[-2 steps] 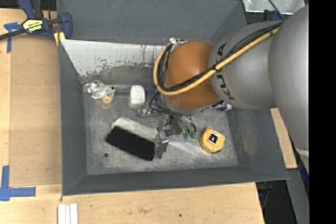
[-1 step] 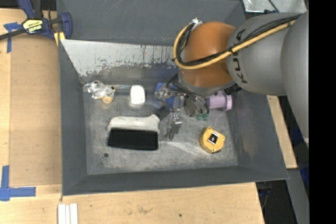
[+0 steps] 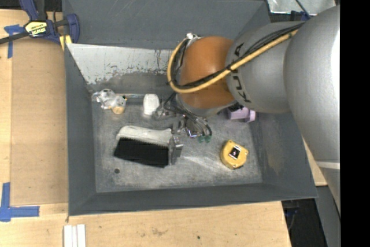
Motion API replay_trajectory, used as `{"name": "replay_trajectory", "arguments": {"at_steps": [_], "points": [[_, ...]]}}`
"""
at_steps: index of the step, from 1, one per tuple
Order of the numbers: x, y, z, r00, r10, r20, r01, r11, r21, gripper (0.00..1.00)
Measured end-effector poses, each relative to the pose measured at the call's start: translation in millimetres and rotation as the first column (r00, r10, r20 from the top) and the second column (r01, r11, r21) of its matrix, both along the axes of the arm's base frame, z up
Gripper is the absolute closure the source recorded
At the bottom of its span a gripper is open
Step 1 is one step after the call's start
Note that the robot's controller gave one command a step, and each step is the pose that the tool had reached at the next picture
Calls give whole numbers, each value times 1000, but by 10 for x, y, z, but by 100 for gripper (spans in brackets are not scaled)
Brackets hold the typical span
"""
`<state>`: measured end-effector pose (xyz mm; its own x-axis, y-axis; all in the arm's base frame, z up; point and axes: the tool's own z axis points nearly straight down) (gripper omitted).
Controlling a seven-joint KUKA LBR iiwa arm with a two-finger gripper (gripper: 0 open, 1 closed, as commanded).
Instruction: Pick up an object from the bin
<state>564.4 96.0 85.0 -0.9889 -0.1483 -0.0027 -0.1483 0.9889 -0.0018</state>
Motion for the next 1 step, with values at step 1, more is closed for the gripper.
{"name": "replay_trajectory", "arguments": {"at_steps": [1], "points": [[57, 460, -99, 1000, -28, 14, 28, 1000, 4, 100]]}}
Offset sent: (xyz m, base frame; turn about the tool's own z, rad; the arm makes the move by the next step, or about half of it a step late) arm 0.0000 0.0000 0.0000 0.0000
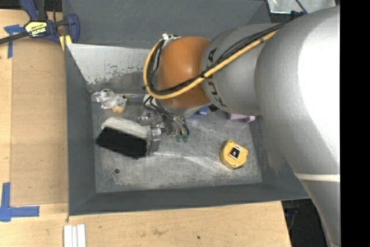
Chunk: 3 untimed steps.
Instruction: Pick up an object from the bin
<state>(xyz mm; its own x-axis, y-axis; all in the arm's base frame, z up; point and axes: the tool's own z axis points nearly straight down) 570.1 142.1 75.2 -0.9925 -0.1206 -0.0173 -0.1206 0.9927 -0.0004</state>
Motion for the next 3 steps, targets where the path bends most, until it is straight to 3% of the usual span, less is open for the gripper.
{"name": "replay_trajectory", "arguments": {"at_steps": [2, 3], "points": [[-7, -4, 29, 1000, 0, -5, 0, 1000, -1, 100], [-29, -5, 136, 1000, 0, -17, 0, 1000, -3, 100]]}}
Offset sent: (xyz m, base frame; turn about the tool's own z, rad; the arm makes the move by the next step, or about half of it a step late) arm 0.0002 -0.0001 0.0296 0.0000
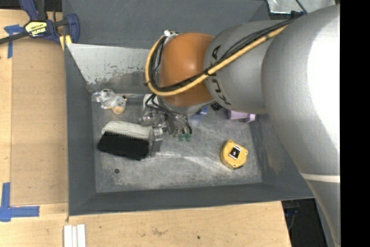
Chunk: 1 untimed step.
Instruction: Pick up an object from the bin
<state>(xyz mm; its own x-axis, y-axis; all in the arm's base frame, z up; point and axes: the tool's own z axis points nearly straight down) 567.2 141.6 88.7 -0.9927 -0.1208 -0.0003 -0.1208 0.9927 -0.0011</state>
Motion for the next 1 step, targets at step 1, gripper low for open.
{"name": "replay_trajectory", "arguments": {"at_steps": [1], "points": [[13, 2, 117, 1000, 0, 3, 0, 1000, 1, 100]]}}
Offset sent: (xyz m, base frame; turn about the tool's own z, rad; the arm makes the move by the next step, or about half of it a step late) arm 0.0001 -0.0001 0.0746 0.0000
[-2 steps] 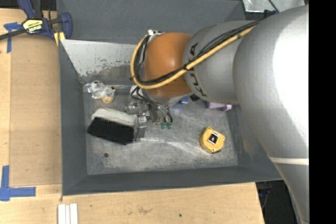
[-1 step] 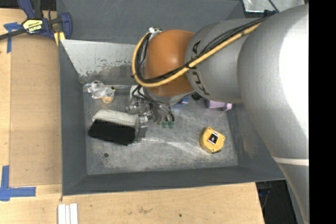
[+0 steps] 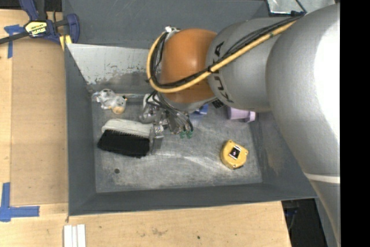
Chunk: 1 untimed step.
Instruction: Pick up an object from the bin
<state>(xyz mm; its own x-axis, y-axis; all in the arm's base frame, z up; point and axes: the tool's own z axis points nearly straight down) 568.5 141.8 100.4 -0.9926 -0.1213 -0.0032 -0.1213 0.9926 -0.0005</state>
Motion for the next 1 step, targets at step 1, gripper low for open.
{"name": "replay_trajectory", "arguments": {"at_steps": [1], "points": [[-13, -4, 100, 1000, 0, -5, 0, 1000, -1, 100]]}}
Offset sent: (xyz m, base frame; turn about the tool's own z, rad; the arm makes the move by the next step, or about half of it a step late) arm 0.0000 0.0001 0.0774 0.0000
